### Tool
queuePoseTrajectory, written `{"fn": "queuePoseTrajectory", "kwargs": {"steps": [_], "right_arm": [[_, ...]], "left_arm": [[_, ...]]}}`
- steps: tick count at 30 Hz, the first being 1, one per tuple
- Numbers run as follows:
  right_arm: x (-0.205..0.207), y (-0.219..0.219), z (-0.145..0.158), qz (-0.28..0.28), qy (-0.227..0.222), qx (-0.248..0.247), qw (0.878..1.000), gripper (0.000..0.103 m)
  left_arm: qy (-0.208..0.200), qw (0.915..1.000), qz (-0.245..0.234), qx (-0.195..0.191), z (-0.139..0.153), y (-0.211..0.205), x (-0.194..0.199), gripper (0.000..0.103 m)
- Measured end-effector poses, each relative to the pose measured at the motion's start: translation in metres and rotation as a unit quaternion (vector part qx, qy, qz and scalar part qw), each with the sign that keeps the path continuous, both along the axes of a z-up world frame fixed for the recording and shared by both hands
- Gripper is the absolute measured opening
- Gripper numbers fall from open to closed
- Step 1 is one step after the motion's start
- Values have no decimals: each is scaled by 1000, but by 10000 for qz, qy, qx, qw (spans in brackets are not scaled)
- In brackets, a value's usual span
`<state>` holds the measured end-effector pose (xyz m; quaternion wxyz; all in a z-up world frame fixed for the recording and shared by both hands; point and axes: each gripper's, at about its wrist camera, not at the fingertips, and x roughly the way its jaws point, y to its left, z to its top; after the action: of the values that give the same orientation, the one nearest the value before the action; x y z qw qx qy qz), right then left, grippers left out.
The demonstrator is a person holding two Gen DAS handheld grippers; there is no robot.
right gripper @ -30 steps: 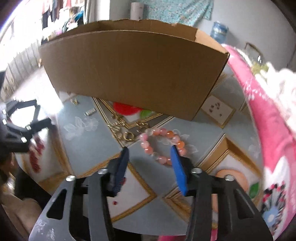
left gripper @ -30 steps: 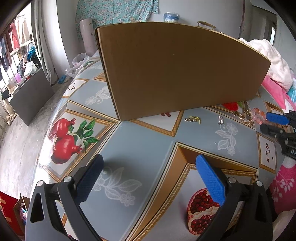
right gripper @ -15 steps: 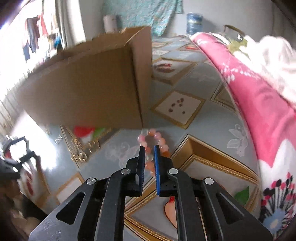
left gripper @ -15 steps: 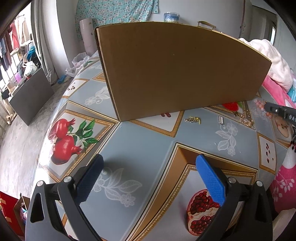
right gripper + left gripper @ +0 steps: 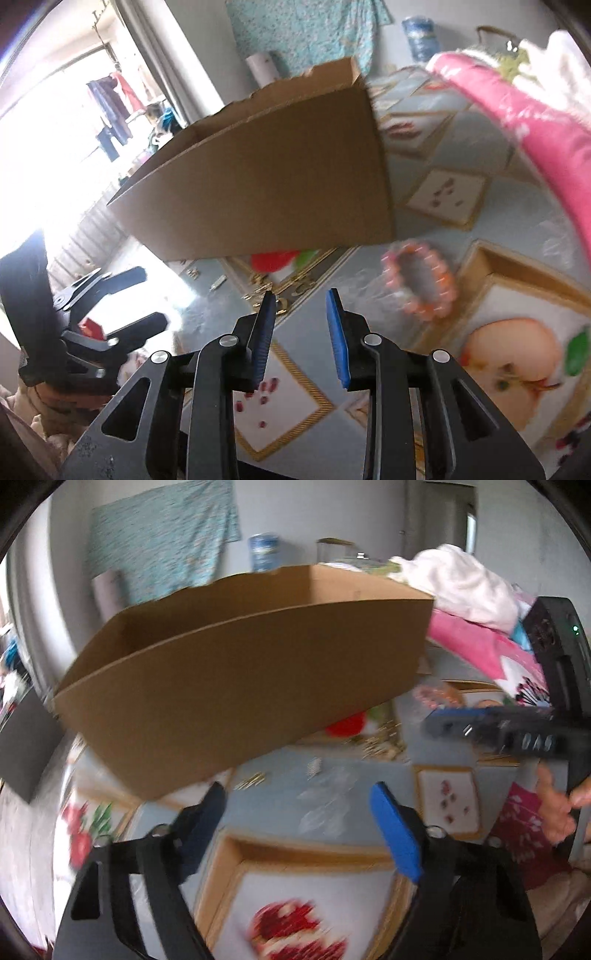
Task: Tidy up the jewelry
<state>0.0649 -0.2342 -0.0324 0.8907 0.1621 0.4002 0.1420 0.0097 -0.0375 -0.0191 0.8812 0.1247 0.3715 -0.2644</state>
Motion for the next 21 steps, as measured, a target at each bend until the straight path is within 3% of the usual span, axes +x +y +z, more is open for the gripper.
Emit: {"fn": "queuePoseTrajectory", "kwargs": {"steps": [5,8,12,21], "right_arm": [[-5,8,-2,11,-73,-51,10000,27],[-3,8,-3,3,-82,-53,10000,27],[-7,7,-4,8,-95,-51,9999,27],[-14,10,-5,-56,-79,-35,9999,27]], "left_arm": [[130,9997,-140,155,-12,-22,15,38],[218,9994,-100,247,-15,-28,26,30],[379,9985,1,383,-20,-30,35,25],[459,9985,36,294,-21,-26,39,25]]}}
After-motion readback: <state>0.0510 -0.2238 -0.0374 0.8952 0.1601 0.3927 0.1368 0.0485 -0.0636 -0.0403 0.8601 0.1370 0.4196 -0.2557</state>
